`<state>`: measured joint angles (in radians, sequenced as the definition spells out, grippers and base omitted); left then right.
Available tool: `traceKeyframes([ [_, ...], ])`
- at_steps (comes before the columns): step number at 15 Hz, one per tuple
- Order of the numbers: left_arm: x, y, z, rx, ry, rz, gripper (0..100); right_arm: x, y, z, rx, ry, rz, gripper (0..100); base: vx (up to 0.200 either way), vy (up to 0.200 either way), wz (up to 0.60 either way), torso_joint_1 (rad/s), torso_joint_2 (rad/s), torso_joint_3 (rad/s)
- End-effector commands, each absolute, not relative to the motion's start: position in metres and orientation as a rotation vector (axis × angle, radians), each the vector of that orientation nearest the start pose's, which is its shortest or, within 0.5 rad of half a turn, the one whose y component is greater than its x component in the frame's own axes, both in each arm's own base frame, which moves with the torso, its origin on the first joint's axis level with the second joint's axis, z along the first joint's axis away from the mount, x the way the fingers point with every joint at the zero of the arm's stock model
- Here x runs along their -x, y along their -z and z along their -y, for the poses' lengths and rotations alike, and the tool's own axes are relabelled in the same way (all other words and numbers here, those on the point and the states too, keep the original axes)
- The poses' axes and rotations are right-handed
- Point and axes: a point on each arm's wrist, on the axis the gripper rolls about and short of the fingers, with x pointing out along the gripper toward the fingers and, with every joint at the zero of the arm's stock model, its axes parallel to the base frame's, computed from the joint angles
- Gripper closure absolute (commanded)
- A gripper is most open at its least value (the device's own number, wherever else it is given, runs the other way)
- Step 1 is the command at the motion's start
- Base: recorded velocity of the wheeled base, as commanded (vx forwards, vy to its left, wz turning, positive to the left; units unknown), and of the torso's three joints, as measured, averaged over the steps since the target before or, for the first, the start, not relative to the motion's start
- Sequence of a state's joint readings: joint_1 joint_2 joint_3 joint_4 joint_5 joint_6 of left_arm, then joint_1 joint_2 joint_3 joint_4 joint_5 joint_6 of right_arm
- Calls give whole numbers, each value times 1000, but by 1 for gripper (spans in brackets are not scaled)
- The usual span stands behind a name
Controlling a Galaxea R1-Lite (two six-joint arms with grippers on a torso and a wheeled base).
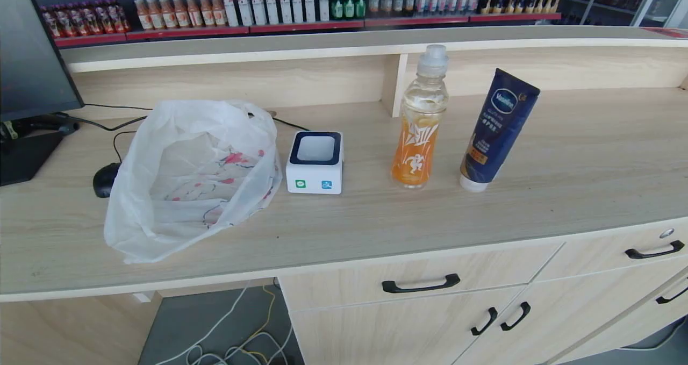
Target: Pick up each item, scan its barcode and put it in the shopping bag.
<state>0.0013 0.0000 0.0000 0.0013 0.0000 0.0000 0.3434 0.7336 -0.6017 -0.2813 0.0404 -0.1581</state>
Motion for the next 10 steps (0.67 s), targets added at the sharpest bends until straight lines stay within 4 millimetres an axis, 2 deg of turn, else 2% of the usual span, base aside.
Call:
traceKeyframes([
  [1,23,-75,0,0,-2,-2,0,-95,-272,-52,197,-525,145,0,0,0,0,0,0,0],
  [4,23,-75,0,0,-2,-2,0,-114,-280,-77,215,-597,185,0,0,0,0,0,0,0],
  [7,23,-75,0,2,-2,0,0,-124,-287,-84,207,-564,180,0,0,0,0,0,0,0],
  [10,23,-75,0,0,-2,-2,0,-130,-285,-88,181,-558,150,0,0,0,0,0,0,0],
])
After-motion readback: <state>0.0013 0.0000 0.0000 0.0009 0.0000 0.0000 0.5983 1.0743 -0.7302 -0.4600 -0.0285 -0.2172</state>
